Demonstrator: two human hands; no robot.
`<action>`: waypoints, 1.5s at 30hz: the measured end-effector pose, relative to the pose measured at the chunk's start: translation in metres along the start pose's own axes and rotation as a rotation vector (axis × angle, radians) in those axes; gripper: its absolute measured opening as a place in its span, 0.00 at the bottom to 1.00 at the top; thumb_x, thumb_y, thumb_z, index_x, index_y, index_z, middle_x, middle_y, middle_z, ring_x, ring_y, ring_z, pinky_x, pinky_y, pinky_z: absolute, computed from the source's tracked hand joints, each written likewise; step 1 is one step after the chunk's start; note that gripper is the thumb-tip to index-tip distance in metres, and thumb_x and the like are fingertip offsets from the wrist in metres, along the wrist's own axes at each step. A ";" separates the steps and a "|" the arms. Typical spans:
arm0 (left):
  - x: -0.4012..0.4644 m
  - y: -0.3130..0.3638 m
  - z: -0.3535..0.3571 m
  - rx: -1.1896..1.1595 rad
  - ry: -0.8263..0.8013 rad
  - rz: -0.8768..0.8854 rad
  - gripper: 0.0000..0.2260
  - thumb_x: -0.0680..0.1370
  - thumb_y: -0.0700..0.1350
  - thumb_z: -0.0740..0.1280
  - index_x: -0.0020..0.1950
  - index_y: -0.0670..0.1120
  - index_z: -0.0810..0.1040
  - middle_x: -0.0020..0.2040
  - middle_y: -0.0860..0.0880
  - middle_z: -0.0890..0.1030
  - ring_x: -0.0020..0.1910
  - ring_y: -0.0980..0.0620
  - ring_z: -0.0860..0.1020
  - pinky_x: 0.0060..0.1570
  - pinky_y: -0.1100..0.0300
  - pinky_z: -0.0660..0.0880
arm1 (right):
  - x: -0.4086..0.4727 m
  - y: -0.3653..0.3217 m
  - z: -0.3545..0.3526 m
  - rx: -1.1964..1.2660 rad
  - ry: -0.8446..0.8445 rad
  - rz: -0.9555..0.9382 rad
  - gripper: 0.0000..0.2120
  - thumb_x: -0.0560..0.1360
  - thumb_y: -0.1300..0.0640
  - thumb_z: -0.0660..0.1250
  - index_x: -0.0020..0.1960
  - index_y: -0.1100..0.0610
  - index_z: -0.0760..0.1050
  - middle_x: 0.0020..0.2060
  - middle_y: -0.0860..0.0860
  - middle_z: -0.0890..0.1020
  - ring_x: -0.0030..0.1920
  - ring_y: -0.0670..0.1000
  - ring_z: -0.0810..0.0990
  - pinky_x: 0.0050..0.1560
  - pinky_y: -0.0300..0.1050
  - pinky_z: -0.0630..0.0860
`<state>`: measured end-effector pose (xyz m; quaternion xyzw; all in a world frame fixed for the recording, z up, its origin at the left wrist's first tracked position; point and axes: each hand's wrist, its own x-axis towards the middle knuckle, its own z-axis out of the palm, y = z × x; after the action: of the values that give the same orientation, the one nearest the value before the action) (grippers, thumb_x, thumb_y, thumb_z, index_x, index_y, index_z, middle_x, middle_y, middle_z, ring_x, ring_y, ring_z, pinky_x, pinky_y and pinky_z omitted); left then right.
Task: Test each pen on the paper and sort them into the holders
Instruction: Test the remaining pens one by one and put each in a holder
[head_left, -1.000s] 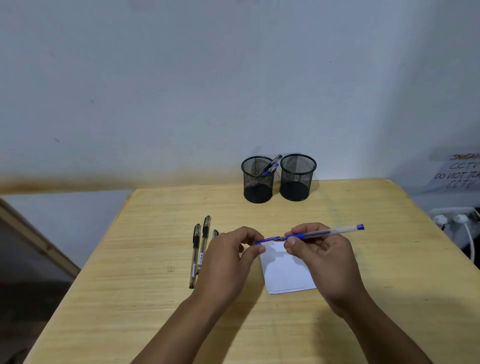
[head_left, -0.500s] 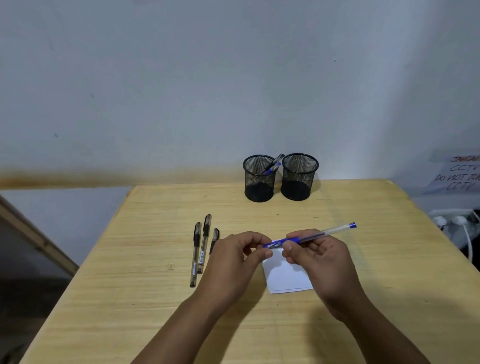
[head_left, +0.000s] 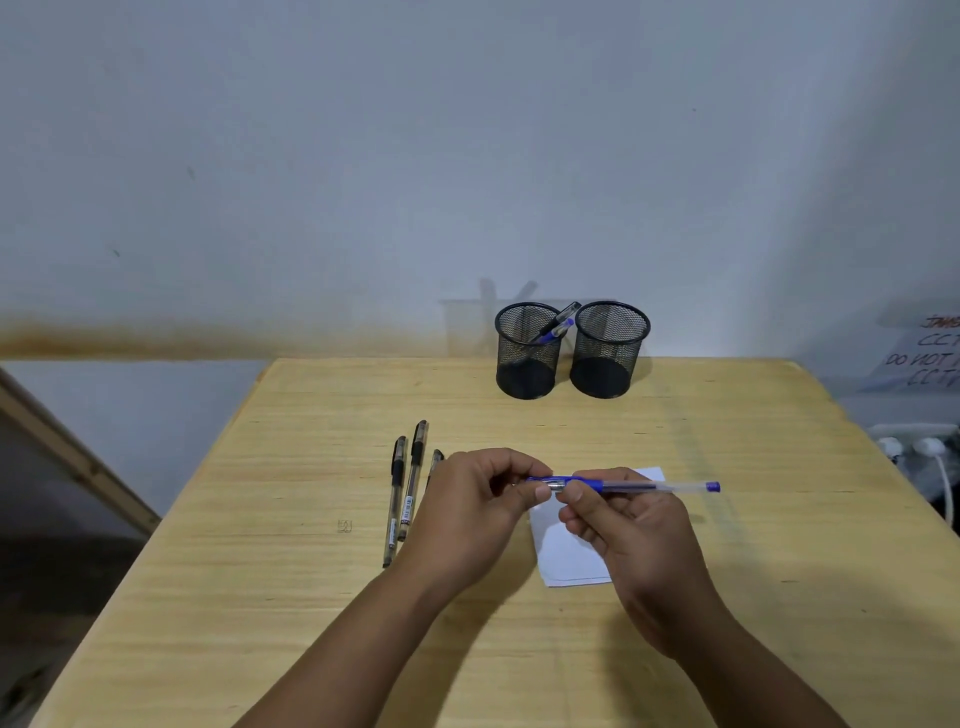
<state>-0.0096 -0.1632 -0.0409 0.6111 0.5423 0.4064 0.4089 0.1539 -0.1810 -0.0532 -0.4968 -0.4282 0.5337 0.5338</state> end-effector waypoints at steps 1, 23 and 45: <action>0.001 0.000 0.000 -0.024 0.010 -0.008 0.03 0.74 0.42 0.74 0.45 0.50 0.85 0.38 0.48 0.84 0.38 0.50 0.80 0.41 0.59 0.77 | 0.003 -0.001 0.001 0.019 -0.001 0.021 0.05 0.75 0.61 0.70 0.49 0.61 0.82 0.39 0.58 0.86 0.41 0.53 0.83 0.47 0.46 0.80; 0.150 -0.023 -0.005 0.223 0.234 -0.129 0.40 0.66 0.54 0.78 0.74 0.47 0.66 0.64 0.48 0.74 0.60 0.48 0.75 0.58 0.52 0.75 | 0.149 -0.102 0.009 -1.043 0.004 -0.317 0.06 0.71 0.58 0.68 0.39 0.49 0.81 0.30 0.46 0.79 0.31 0.46 0.76 0.32 0.39 0.67; 0.145 -0.035 -0.042 0.292 0.187 -0.079 0.17 0.73 0.52 0.74 0.61 0.51 0.79 0.50 0.54 0.82 0.46 0.56 0.79 0.40 0.65 0.71 | 0.168 -0.079 0.046 -1.455 0.089 -0.626 0.12 0.76 0.48 0.63 0.55 0.49 0.81 0.53 0.51 0.80 0.56 0.59 0.75 0.56 0.55 0.70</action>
<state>-0.0493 -0.0137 -0.0520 0.6017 0.6550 0.3619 0.2794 0.1309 -0.0051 0.0188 -0.5982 -0.7677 -0.0755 0.2171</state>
